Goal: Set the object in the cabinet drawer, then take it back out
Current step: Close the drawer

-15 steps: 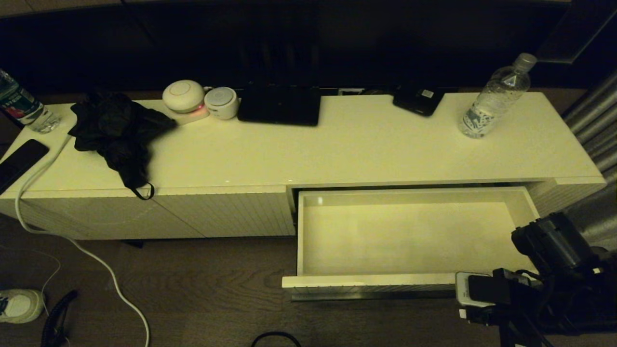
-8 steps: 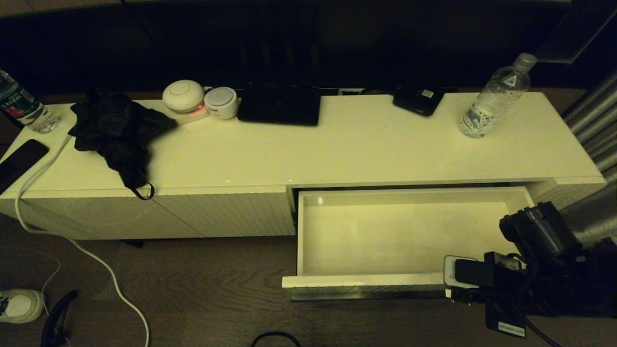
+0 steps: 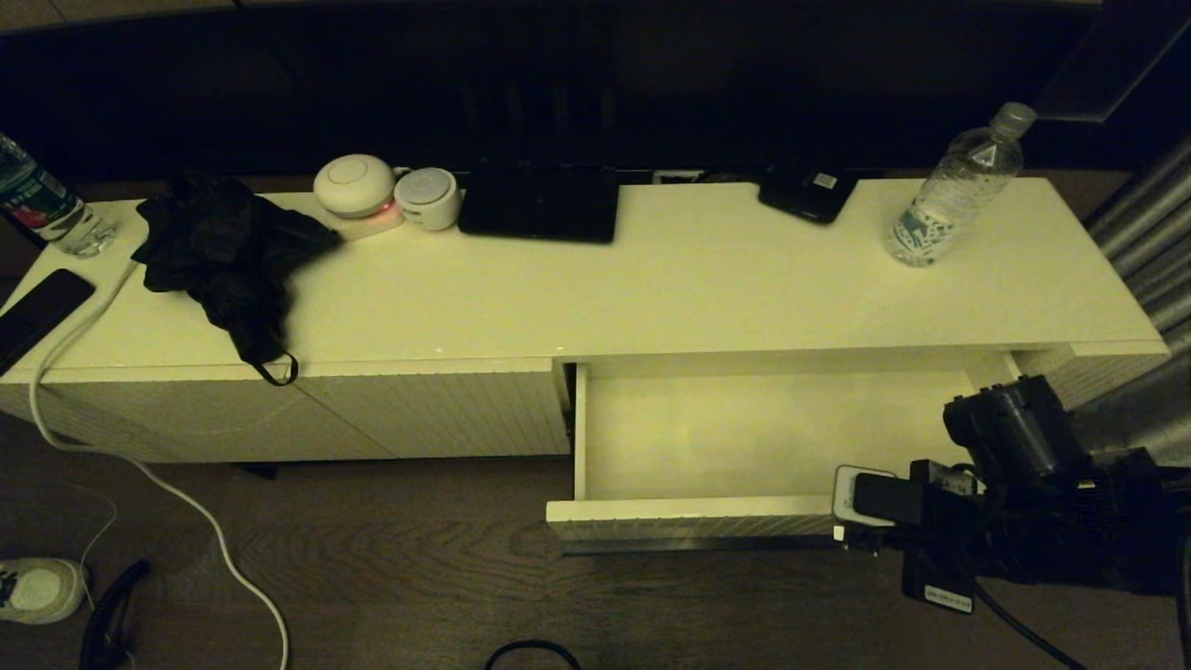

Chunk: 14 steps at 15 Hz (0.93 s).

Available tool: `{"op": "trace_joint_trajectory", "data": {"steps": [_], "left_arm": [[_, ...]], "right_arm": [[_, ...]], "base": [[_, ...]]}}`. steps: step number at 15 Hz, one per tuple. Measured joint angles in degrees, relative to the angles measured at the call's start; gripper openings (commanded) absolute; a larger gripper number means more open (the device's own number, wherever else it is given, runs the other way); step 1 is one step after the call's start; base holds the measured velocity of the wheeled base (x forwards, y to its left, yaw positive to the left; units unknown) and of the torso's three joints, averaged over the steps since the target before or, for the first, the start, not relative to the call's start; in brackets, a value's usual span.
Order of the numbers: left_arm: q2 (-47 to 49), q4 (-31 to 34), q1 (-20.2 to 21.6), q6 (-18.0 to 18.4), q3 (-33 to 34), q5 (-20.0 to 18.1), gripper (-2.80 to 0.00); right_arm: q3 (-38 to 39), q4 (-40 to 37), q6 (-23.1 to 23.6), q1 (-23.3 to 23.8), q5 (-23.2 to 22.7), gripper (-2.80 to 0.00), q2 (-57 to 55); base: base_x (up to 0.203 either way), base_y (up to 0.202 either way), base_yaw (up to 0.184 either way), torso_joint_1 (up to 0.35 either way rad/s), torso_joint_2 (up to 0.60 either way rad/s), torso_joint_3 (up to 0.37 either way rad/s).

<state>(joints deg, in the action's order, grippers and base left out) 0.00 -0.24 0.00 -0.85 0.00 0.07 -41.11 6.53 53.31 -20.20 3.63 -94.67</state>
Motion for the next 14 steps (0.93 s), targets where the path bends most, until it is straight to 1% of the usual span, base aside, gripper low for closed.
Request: {"op": "trace_joint_trajectory", "data": {"steps": [3, 8, 12, 14], "left_arm": [[0.0, 0.0, 0.0, 0.0, 0.0, 0.0, -2.8], [0.0, 0.0, 0.0, 0.0, 0.0, 0.0, -2.8], [0.0, 0.0, 0.0, 0.0, 0.0, 0.0, -2.8], [0.0, 0.0, 0.0, 0.0, 0.0, 0.0, -2.8]], "right_arm": [[-1.1, 2.8, 0.0, 0.0, 3.0, -2.8, -1.0], [-3.7, 6.7, 0.0, 0.1, 3.9, -2.8, -3.1], [-5.2, 12.7, 0.0, 0.1, 4.6, -2.8, -5.5], [-6.0, 16.1, 0.0, 0.2, 6.0, -2.8, -7.3]], "base": [[0.0, 0.0, 0.0, 0.0, 0.0, 0.0], [0.0, 0.0, 0.0, 0.0, 0.0, 0.0], [0.0, 0.0, 0.0, 0.0, 0.0, 0.0], [0.0, 0.0, 0.0, 0.0, 0.0, 0.0]]}}
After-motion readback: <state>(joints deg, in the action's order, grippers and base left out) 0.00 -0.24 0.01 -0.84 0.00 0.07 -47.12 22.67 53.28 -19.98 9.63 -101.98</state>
